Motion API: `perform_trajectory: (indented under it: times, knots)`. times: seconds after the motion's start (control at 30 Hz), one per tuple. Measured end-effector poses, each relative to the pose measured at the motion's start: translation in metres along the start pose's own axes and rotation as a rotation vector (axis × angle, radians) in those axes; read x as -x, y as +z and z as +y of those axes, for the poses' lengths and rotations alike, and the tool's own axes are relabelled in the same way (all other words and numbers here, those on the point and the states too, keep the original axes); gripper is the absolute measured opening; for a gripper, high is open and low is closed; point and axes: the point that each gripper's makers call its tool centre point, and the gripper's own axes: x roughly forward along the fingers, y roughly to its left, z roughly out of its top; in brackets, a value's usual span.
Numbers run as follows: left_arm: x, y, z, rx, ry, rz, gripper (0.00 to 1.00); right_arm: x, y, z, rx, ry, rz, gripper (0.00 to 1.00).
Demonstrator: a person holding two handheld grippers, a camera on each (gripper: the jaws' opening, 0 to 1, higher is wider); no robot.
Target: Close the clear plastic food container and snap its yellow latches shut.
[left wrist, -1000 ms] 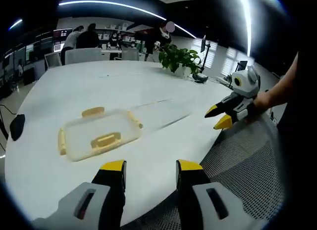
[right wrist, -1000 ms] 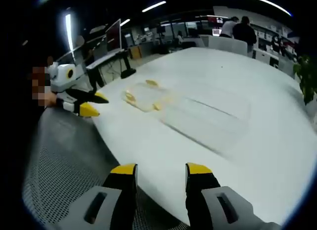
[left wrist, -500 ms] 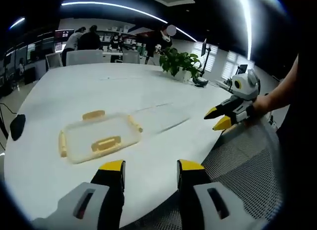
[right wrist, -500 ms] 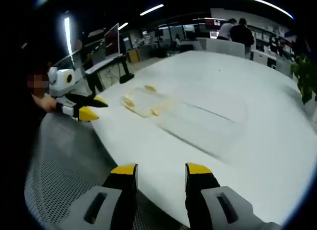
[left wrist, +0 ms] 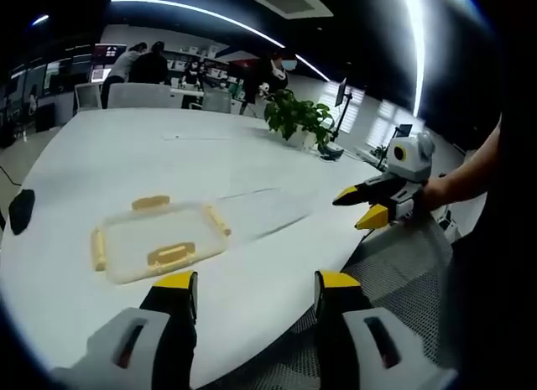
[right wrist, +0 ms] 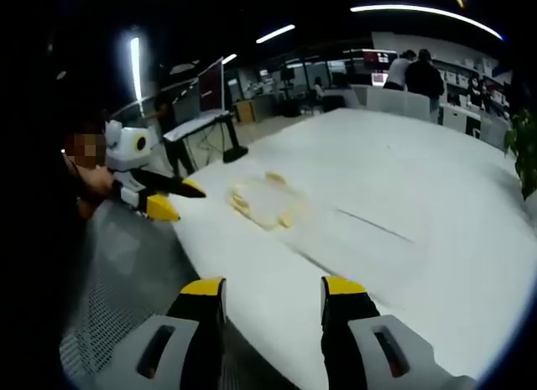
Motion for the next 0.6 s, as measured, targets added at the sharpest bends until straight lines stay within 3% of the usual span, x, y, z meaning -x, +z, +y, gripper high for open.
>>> perform_trajectory:
  times: [0.1,0.3,0.6]
  knots:
    - [-0.003,0.005,0.003,-0.007,0.008,0.005,0.56,-0.003,0.018,0.001,-0.029,-0.012,-0.069,0.46]
    - [-0.004,0.016,0.006,-0.04,0.022,-0.01,0.54,-0.01,0.032,0.012,-0.046,-0.007,-0.111,0.46]
    - [-0.002,0.02,0.007,-0.05,0.007,-0.007,0.55,-0.02,0.063,0.017,-0.051,0.005,-0.17,0.46]
